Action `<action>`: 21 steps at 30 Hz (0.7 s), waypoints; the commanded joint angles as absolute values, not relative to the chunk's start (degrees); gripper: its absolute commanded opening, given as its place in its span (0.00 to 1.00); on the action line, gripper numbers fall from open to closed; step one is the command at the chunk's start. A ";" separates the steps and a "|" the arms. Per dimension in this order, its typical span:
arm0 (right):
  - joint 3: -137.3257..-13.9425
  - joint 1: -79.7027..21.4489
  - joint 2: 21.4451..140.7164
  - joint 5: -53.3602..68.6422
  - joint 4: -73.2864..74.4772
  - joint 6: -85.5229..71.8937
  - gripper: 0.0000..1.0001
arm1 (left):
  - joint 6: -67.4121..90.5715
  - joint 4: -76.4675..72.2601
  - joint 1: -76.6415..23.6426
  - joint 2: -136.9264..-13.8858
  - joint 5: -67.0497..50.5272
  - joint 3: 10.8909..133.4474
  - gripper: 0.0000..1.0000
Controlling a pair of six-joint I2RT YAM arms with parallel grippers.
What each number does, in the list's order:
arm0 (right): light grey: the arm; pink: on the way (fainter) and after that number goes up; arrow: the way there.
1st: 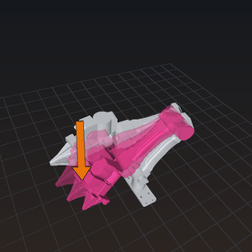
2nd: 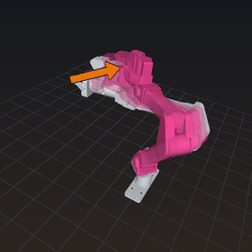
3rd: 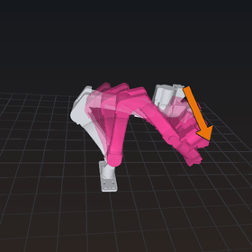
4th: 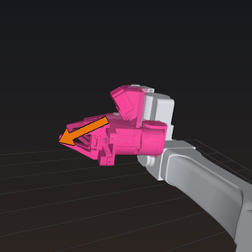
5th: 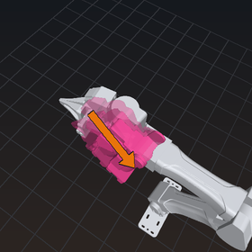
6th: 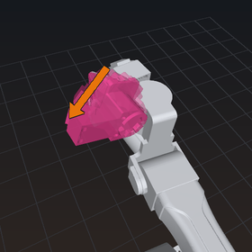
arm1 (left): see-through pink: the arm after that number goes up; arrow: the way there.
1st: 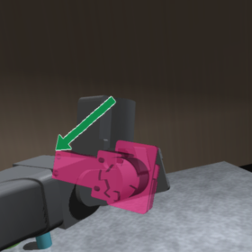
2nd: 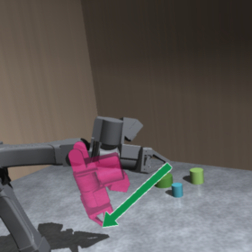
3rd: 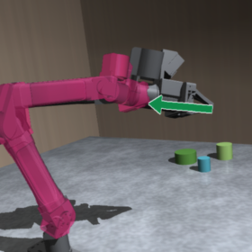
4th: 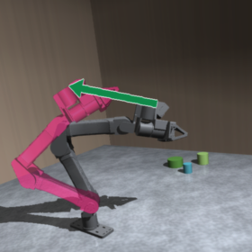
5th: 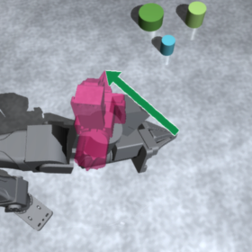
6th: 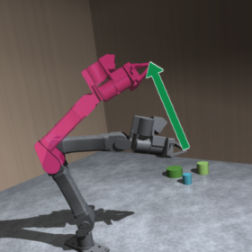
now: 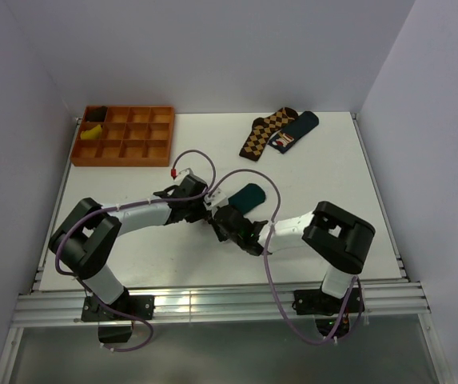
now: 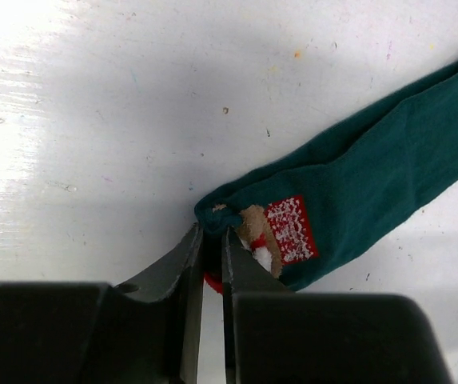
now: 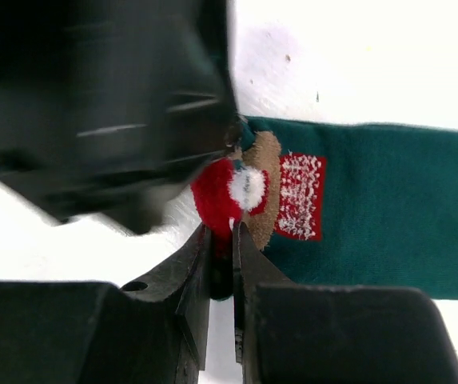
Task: Roll the socks
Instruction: Roll the sock at the center of the board.
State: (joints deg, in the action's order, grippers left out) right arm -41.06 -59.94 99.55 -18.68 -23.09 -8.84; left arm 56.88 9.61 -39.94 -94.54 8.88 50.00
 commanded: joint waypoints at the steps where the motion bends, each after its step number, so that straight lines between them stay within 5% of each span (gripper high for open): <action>1: -38.76 -56.35 96.95 -5.90 -16.00 -18.96 0.00 | 58.18 10.46 -40.43 -92.46 10.10 49.75 0.17; 16: -32.43 -46.14 97.21 12.56 -22.23 -34.02 0.00 | 59.59 7.38 -39.90 -93.60 8.79 49.92 0.13; 17: -32.52 -46.14 96.25 12.66 -22.50 -33.67 0.04 | 59.24 7.30 -39.90 -93.69 8.70 50.01 0.09; 18: -32.52 -46.14 95.37 12.83 -22.59 -32.97 0.26 | 59.06 7.29 -39.90 -93.78 8.70 49.92 0.07; 21: -33.74 -46.14 90.98 13.18 -20.05 -30.95 0.47 | 58.36 6.94 -39.90 -93.43 8.70 49.22 0.04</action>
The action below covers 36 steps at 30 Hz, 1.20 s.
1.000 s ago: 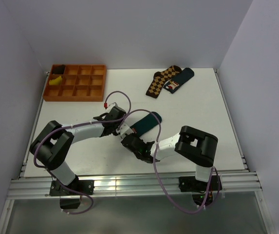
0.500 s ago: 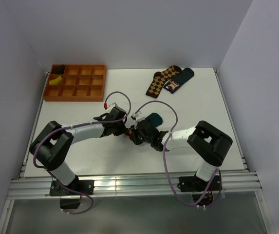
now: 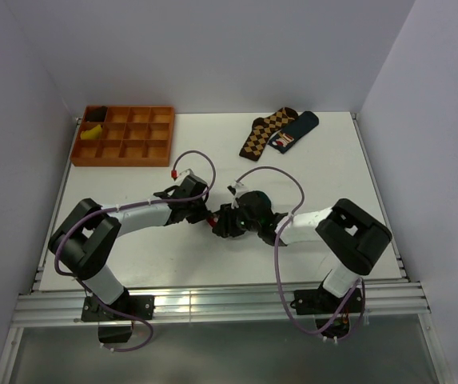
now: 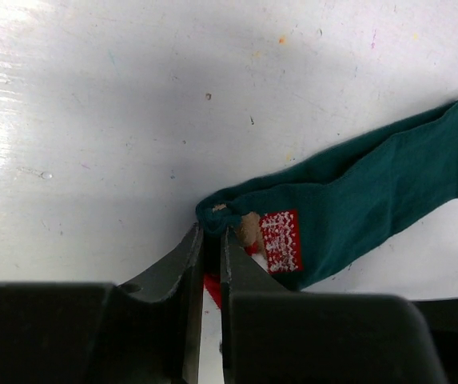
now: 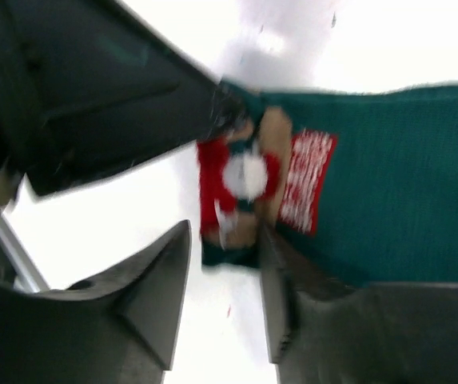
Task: Roll the socks
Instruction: Roll the sock at the center of the board.
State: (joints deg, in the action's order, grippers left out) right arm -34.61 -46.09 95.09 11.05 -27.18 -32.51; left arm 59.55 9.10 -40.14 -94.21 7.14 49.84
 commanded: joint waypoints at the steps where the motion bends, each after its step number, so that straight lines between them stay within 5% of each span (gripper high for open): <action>1: -34.36 -46.06 89.92 13.01 -19.08 -30.50 0.50 | 58.36 6.86 -39.90 -93.34 8.79 49.13 0.03; 5: -36.91 -45.27 85.09 9.60 -13.38 -29.70 0.56 | 57.83 6.68 -39.90 -92.99 9.14 48.34 0.00; 15: -39.90 -38.95 89.55 -4.82 -4.57 -32.70 0.52 | 55.99 5.98 -39.90 -92.37 8.53 47.46 0.00; 36: -50.01 -33.66 100.81 -0.97 -2.37 -24.17 0.52 | 50.01 9.05 -40.52 -93.42 8.61 48.43 0.00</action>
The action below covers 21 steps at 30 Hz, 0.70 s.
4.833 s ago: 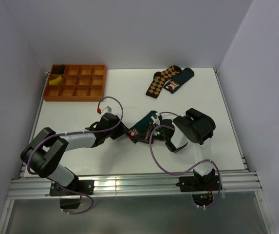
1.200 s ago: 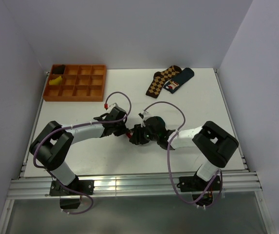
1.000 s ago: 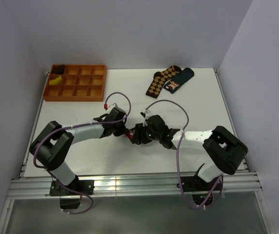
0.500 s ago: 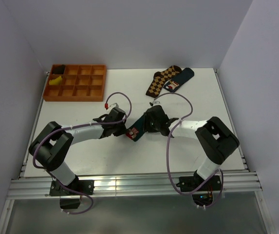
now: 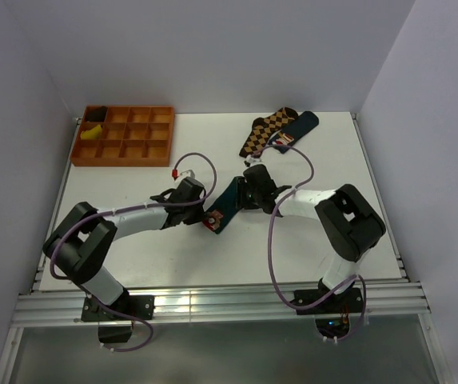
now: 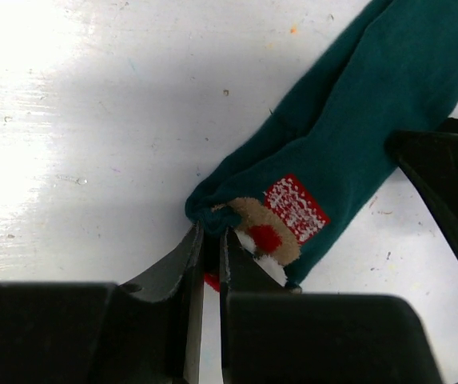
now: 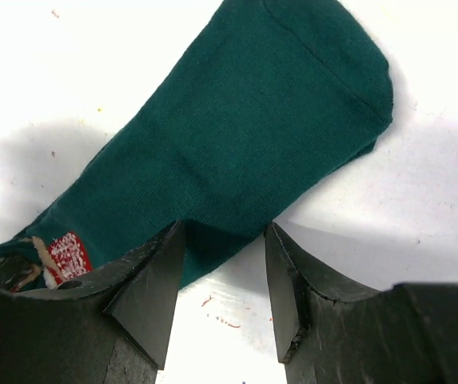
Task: Roll the socks
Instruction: Roll the sock at the center of the board.
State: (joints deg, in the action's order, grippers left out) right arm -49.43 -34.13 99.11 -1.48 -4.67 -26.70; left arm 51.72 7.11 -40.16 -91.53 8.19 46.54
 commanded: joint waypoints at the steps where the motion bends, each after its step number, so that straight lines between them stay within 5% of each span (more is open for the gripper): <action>1: -49.66 -33.66 99.42 -0.27 -3.33 -23.56 0.52 | 50.36 9.49 -40.52 -93.69 8.96 48.51 0.00; 11: -41.84 -44.28 81.58 -4.56 -10.72 -11.17 0.54 | 51.94 13.27 -40.61 -95.54 10.28 51.06 0.00; 21: -40.87 -57.21 86.30 -12.21 -19.77 -1.41 0.56 | 52.21 14.33 -40.60 -96.68 9.23 52.21 0.00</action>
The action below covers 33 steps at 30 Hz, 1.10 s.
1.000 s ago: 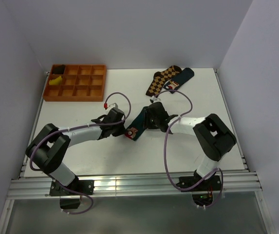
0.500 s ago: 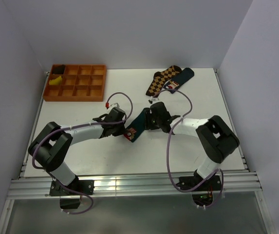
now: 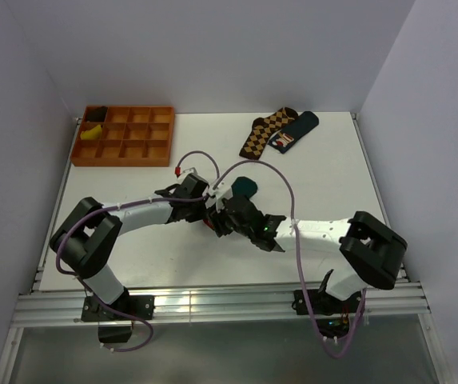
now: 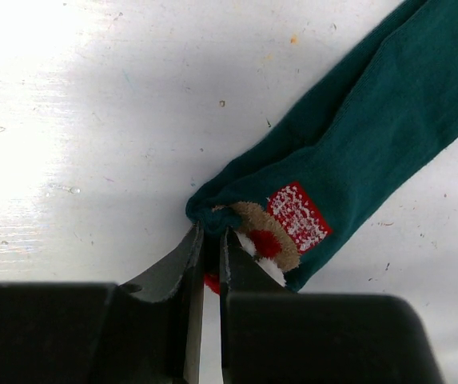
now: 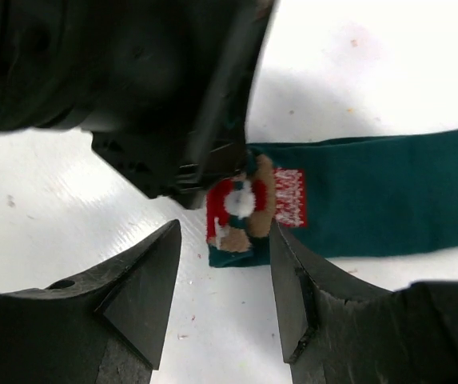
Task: Roll the socks
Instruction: Roll the sock at the center of the board.
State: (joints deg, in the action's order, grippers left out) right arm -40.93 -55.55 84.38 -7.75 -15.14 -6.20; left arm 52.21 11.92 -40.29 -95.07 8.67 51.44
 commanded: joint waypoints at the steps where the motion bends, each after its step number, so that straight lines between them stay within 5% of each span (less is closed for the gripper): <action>1: -41.04 -57.83 87.79 -12.74 -20.91 -0.62 0.55 | 52.21 14.50 -40.61 -96.59 9.05 52.29 0.00; 11: -41.22 -61.61 93.25 -15.21 -24.78 3.16 0.53 | 52.12 15.20 -40.61 -97.21 8.00 53.26 0.00; 24: -28.39 -60.91 81.13 -19.60 -33.92 -4.84 0.53 | 51.77 14.50 -40.60 -98.00 7.38 53.17 0.00; 33: -31.46 -61.79 85.42 -19.60 -34.54 -0.62 0.53 | 51.24 15.91 -40.61 -97.65 7.38 54.23 0.00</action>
